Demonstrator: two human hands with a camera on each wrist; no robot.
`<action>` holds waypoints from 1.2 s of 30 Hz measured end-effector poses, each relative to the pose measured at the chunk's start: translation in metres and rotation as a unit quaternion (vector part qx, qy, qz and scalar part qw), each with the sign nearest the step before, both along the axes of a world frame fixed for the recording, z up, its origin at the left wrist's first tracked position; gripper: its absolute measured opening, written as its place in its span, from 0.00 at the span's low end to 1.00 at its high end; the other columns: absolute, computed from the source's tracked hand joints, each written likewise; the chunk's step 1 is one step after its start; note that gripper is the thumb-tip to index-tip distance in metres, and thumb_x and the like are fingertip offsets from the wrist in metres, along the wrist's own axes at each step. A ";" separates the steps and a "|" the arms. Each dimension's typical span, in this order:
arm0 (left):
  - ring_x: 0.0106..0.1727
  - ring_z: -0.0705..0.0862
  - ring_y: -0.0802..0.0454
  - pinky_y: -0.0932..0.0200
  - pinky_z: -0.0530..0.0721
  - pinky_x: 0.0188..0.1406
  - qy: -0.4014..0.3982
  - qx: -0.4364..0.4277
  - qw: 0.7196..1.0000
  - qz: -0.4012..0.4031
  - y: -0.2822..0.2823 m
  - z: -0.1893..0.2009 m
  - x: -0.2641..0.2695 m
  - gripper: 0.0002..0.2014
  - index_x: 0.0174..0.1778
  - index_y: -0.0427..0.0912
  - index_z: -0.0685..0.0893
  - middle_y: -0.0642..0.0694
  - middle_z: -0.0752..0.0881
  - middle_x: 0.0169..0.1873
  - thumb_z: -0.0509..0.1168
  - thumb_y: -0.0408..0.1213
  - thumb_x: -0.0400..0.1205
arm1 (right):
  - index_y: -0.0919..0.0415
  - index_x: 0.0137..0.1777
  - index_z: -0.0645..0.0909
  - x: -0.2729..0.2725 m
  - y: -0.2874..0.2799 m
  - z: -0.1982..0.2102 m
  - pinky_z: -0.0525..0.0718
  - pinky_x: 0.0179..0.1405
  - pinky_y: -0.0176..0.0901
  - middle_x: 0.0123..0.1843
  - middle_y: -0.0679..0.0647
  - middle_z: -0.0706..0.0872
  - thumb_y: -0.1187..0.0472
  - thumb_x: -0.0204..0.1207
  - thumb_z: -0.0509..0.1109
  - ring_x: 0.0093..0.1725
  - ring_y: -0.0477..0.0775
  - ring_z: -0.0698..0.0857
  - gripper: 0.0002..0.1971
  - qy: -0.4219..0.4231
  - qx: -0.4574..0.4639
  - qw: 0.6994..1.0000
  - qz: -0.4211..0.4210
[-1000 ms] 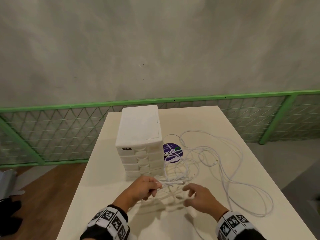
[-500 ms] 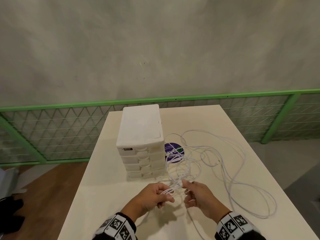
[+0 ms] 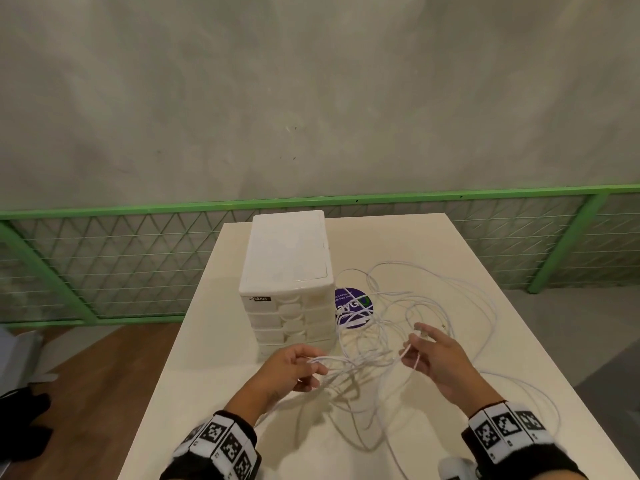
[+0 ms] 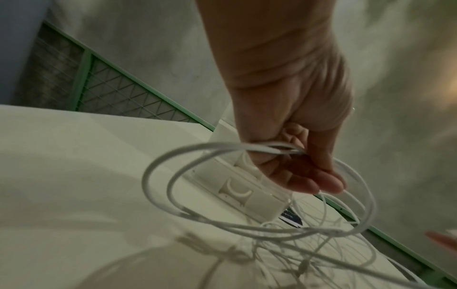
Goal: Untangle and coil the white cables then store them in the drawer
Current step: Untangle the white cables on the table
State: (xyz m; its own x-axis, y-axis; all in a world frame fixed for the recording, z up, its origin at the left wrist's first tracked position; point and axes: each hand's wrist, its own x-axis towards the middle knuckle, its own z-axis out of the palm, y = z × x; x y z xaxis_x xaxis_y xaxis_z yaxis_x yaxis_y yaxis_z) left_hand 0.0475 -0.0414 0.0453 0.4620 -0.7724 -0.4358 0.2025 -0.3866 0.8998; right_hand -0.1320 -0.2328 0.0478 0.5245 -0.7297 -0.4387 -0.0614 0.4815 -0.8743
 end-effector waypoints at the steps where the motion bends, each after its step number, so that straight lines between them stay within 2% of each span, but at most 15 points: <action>1: 0.25 0.84 0.60 0.67 0.82 0.30 -0.012 0.009 1.000 -0.015 0.001 -0.001 0.000 0.09 0.47 0.43 0.83 0.52 0.90 0.30 0.63 0.24 0.80 | 0.63 0.54 0.75 0.000 -0.003 0.002 0.88 0.26 0.39 0.36 0.62 0.82 0.71 0.79 0.61 0.31 0.56 0.87 0.07 -0.020 0.010 1.000 -0.005; 3: 0.26 0.83 0.63 0.70 0.79 0.30 -0.058 0.050 0.993 -0.089 0.004 -0.006 -0.001 0.10 0.46 0.46 0.85 0.53 0.90 0.31 0.65 0.25 0.79 | 0.64 0.48 0.76 0.000 -0.008 0.007 0.89 0.28 0.42 0.35 0.61 0.80 0.72 0.81 0.58 0.27 0.53 0.88 0.06 -0.057 0.031 0.998 -0.015; 6: 0.29 0.82 0.68 0.71 0.78 0.35 -0.131 0.122 0.958 -0.223 0.007 -0.016 -0.007 0.17 0.51 0.50 0.88 0.55 0.88 0.35 0.66 0.23 0.75 | 0.64 0.45 0.76 0.001 -0.015 0.017 0.89 0.26 0.45 0.28 0.57 0.77 0.72 0.81 0.56 0.20 0.50 0.83 0.08 -0.092 0.061 0.993 -0.030; 9: 0.31 0.82 0.69 0.74 0.78 0.39 -0.168 0.167 0.925 -0.298 0.005 -0.025 -0.017 0.22 0.62 0.47 0.85 0.54 0.86 0.35 0.65 0.24 0.74 | 0.60 0.39 0.73 0.001 -0.019 0.035 0.71 0.13 0.30 0.30 0.52 0.72 0.70 0.82 0.55 0.14 0.43 0.70 0.11 -0.072 0.045 0.996 -0.007; 11: 0.41 0.83 0.60 0.67 0.79 0.50 -0.180 0.187 0.909 -0.327 0.005 -0.028 -0.020 0.22 0.63 0.50 0.84 0.55 0.85 0.37 0.67 0.28 0.74 | 0.60 0.40 0.73 0.000 -0.022 0.046 0.60 0.10 0.28 0.32 0.51 0.70 0.68 0.82 0.55 0.13 0.40 0.64 0.11 -0.060 0.019 0.998 0.011; 13: 0.50 0.81 0.56 0.60 0.78 0.59 -0.172 0.196 0.904 -0.339 0.005 -0.028 -0.018 0.23 0.65 0.49 0.82 0.54 0.85 0.42 0.71 0.32 0.73 | 0.62 0.45 0.76 -0.001 -0.026 0.056 0.58 0.10 0.29 0.30 0.50 0.70 0.66 0.82 0.56 0.14 0.39 0.63 0.08 -0.049 -0.007 0.998 0.037; 16: 0.58 0.81 0.55 0.63 0.75 0.65 -0.137 0.196 0.926 -0.293 0.010 -0.029 -0.010 0.27 0.69 0.44 0.77 0.51 0.83 0.53 0.74 0.36 0.73 | 0.62 0.45 0.76 -0.005 -0.031 0.069 0.58 0.10 0.29 0.29 0.49 0.68 0.70 0.79 0.59 0.15 0.40 0.63 0.06 -0.038 -0.030 0.996 0.077; 18: 0.57 0.83 0.55 0.69 0.78 0.57 -0.153 0.188 0.944 -0.222 0.014 -0.029 -0.003 0.24 0.67 0.43 0.78 0.52 0.84 0.51 0.72 0.39 0.75 | 0.62 0.41 0.75 -0.007 -0.032 0.075 0.60 0.11 0.30 0.29 0.50 0.68 0.73 0.76 0.60 0.17 0.41 0.66 0.07 -0.021 -0.039 0.995 0.091; 20: 0.53 0.80 0.57 0.73 0.76 0.46 -0.221 0.200 0.942 -0.156 0.016 -0.032 0.004 0.18 0.64 0.44 0.80 0.51 0.83 0.52 0.69 0.40 0.77 | 0.66 0.45 0.77 -0.008 -0.029 0.076 0.63 0.14 0.30 0.29 0.51 0.68 0.75 0.77 0.60 0.19 0.42 0.68 0.06 -0.007 -0.048 0.993 0.110; 21: 0.53 0.79 0.56 0.72 0.74 0.45 -0.245 0.207 0.938 -0.134 0.016 -0.034 0.005 0.16 0.63 0.44 0.81 0.50 0.82 0.53 0.67 0.39 0.78 | 0.68 0.47 0.77 -0.008 -0.028 0.075 0.64 0.15 0.31 0.30 0.52 0.68 0.75 0.78 0.59 0.20 0.42 0.68 0.06 -0.002 -0.051 0.992 0.119; 26: 0.52 0.77 0.56 0.68 0.72 0.51 -0.315 0.218 0.910 -0.161 0.001 -0.043 -0.011 0.16 0.63 0.43 0.80 0.47 0.81 0.57 0.65 0.42 0.81 | 0.66 0.47 0.79 -0.009 -0.020 0.072 0.74 0.18 0.32 0.32 0.55 0.74 0.68 0.81 0.58 0.21 0.44 0.73 0.08 -0.004 -0.039 0.993 0.114; 29: 0.59 0.79 0.50 0.63 0.73 0.57 -0.321 0.212 0.908 -0.166 -0.018 -0.044 -0.025 0.19 0.68 0.42 0.76 0.44 0.79 0.64 0.62 0.43 0.82 | 0.61 0.46 0.77 -0.013 -0.017 0.071 0.85 0.27 0.46 0.30 0.57 0.81 0.58 0.83 0.57 0.20 0.50 0.78 0.10 0.011 -0.024 0.993 0.119; 32: 0.66 0.79 0.48 0.63 0.74 0.58 -0.246 0.205 0.942 -0.102 -0.041 -0.047 -0.035 0.23 0.72 0.40 0.72 0.42 0.79 0.66 0.63 0.43 0.82 | 0.57 0.50 0.78 -0.019 -0.014 0.067 0.73 0.18 0.38 0.24 0.53 0.75 0.52 0.83 0.56 0.15 0.47 0.65 0.12 0.062 -0.049 0.985 0.151; 34: 0.68 0.78 0.46 0.61 0.75 0.60 -0.177 0.210 0.959 -0.067 -0.055 -0.048 -0.042 0.28 0.75 0.39 0.68 0.41 0.78 0.69 0.65 0.45 0.81 | 0.56 0.53 0.80 -0.021 -0.009 0.059 0.60 0.14 0.34 0.20 0.49 0.69 0.53 0.82 0.58 0.16 0.45 0.59 0.11 0.079 -0.065 0.980 0.169; 36: 0.71 0.76 0.44 0.59 0.74 0.65 -0.143 0.217 0.964 -0.050 -0.068 -0.052 -0.048 0.33 0.78 0.39 0.62 0.41 0.74 0.73 0.65 0.47 0.80 | 0.59 0.53 0.81 -0.022 -0.003 0.048 0.56 0.14 0.32 0.19 0.46 0.65 0.57 0.81 0.61 0.17 0.43 0.58 0.09 0.097 -0.070 0.976 0.183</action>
State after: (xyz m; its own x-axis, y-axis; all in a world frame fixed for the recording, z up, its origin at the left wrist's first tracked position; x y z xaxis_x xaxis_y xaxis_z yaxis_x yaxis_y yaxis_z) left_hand -0.0001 -0.1096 -0.0068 0.5439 -0.5927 -0.5940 -0.0886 -0.7445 0.6617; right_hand -0.1538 -0.2357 0.0961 0.6787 -0.5687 -0.4647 -0.3780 0.2719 -0.8850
